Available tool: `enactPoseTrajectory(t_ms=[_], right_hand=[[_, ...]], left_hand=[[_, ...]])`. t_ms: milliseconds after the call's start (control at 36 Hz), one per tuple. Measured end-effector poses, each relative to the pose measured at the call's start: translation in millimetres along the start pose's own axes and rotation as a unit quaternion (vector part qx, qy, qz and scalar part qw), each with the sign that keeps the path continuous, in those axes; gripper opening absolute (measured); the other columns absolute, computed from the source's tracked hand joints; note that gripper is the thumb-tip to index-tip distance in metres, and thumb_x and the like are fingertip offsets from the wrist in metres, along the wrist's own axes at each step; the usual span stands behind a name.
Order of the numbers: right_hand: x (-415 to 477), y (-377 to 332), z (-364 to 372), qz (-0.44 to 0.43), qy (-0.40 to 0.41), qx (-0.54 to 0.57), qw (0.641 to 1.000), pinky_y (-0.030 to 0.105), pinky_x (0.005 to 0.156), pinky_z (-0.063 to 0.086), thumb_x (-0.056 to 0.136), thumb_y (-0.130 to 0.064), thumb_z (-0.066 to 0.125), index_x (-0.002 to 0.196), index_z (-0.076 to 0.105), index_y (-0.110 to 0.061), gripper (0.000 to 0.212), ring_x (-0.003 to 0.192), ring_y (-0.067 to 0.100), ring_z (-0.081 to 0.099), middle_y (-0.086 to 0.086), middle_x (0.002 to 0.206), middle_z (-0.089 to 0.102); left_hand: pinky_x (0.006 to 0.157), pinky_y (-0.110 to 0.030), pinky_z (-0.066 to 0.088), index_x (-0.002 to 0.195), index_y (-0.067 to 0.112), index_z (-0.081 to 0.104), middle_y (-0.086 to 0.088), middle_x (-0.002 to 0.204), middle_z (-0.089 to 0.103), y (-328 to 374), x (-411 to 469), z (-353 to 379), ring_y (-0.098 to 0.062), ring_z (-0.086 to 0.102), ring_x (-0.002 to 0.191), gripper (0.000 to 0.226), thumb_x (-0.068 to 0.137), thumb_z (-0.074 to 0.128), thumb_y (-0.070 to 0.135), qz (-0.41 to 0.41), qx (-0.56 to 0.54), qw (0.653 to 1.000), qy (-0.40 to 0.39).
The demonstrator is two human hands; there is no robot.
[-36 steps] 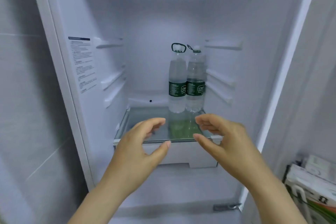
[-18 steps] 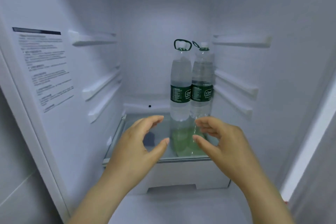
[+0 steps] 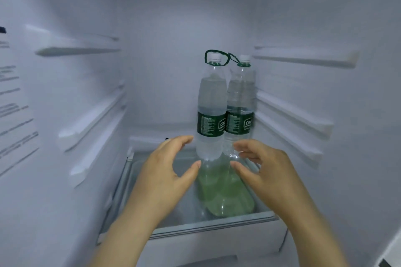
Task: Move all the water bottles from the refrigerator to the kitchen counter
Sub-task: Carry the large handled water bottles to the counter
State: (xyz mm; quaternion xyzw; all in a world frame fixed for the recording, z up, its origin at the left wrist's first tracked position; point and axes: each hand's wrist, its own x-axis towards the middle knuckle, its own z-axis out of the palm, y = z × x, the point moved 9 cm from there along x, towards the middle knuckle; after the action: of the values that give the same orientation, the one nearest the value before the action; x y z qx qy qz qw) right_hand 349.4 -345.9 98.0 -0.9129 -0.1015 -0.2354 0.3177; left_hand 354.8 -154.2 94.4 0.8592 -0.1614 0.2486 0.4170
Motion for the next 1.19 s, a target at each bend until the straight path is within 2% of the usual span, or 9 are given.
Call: enactPoseTrajectory(t_ms=[56,194,333,528,667,833,944,1083,1194], right_hand=[[8,2,4,0.0,-0.003,0.002,1.0,0.027,0.095,0.05,0.084,-0.033,0.069,0.121,0.06,-0.029,0.038,0.102,-0.003,0.059,-0.018,0.112,0.064],[30,7,9,-0.012,-0.005,0.001,1.0,0.028,0.092,0.051,0.084,-0.03,0.069,0.119,0.061,-0.028,0.036,0.098,-0.001,0.061,-0.015,0.108,0.066],[49,17,9,-0.016,0.005,0.006,1.0,0.03,0.089,0.053,0.082,-0.027,0.072,0.116,0.063,-0.026,0.036,0.095,0.0,0.062,-0.015,0.106,0.067],[69,32,9,-0.013,0.002,0.013,1.0,0.021,0.09,0.05,0.082,-0.024,0.072,0.118,0.062,-0.026,0.037,0.096,-0.002,0.06,-0.015,0.108,0.065],[82,38,6,-0.011,0.013,0.031,0.999,0.023,0.091,0.05,0.081,-0.021,0.073,0.116,0.064,-0.023,0.037,0.098,0.001,0.061,-0.016,0.107,0.064],[95,44,7,-0.006,0.013,0.044,0.999,0.017,0.09,0.048,0.081,-0.021,0.072,0.117,0.063,-0.025,0.037,0.098,-0.003,0.061,-0.018,0.106,0.063],[101,50,10,-0.004,0.011,0.04,0.999,0.024,0.092,0.05,0.081,-0.021,0.072,0.118,0.062,-0.024,0.038,0.099,0.0,0.062,-0.014,0.109,0.066],[104,54,10,-0.006,0.014,0.031,0.999,0.028,0.093,0.051,0.082,-0.023,0.072,0.118,0.062,-0.025,0.038,0.099,0.001,0.062,-0.014,0.109,0.066],[105,57,10,-0.008,0.018,0.025,1.0,0.028,0.093,0.051,0.082,-0.024,0.072,0.118,0.062,-0.024,0.038,0.099,0.0,0.061,-0.013,0.111,0.067]], left_hand=[[0.096,-0.008,0.036,0.122,0.031,0.056,0.023,0.117,0.055,-6,7,3,0.014,0.048,0.106,0.043,0.081,0.067,0.028,-0.005,-0.004,1.0,0.002],[0.102,-0.027,0.042,0.124,0.028,0.057,0.014,0.121,0.058,-16,31,8,-0.002,0.052,0.115,0.044,0.081,0.068,0.026,-0.017,-0.007,1.0,0.015],[0.102,-0.029,0.043,0.125,0.021,0.057,0.009,0.123,0.06,-12,65,16,-0.006,0.054,0.114,0.045,0.082,0.069,0.022,0.0,0.001,1.0,0.027],[0.102,-0.037,0.043,0.131,0.02,0.049,0.005,0.131,0.054,-7,120,31,-0.011,0.052,0.118,0.051,0.084,0.067,0.029,0.008,0.015,1.0,0.012],[0.103,-0.036,0.042,0.139,0.02,0.04,0.004,0.139,0.047,-14,148,45,-0.012,0.047,0.123,0.064,0.083,0.067,0.037,-0.002,0.031,0.999,0.008],[0.1,-0.033,0.04,0.143,0.017,0.032,-0.001,0.142,0.042,-20,178,57,-0.018,0.044,0.127,0.079,0.079,0.069,0.045,-0.013,0.065,0.998,0.01],[0.095,-0.033,0.039,0.142,0.013,0.03,-0.005,0.14,0.043,-21,193,65,-0.022,0.044,0.125,0.084,0.077,0.071,0.048,-0.016,0.082,0.996,0.006],[0.099,-0.035,0.043,0.144,0.015,0.029,-0.004,0.14,0.044,-23,212,75,-0.021,0.046,0.125,0.093,0.071,0.075,0.05,-0.033,0.029,0.999,0.002],[0.085,-0.024,0.037,0.143,0.015,0.029,-0.004,0.139,0.043,-21,219,82,-0.013,0.044,0.112,0.089,0.073,0.076,0.043,-0.034,0.008,0.999,-0.001]])
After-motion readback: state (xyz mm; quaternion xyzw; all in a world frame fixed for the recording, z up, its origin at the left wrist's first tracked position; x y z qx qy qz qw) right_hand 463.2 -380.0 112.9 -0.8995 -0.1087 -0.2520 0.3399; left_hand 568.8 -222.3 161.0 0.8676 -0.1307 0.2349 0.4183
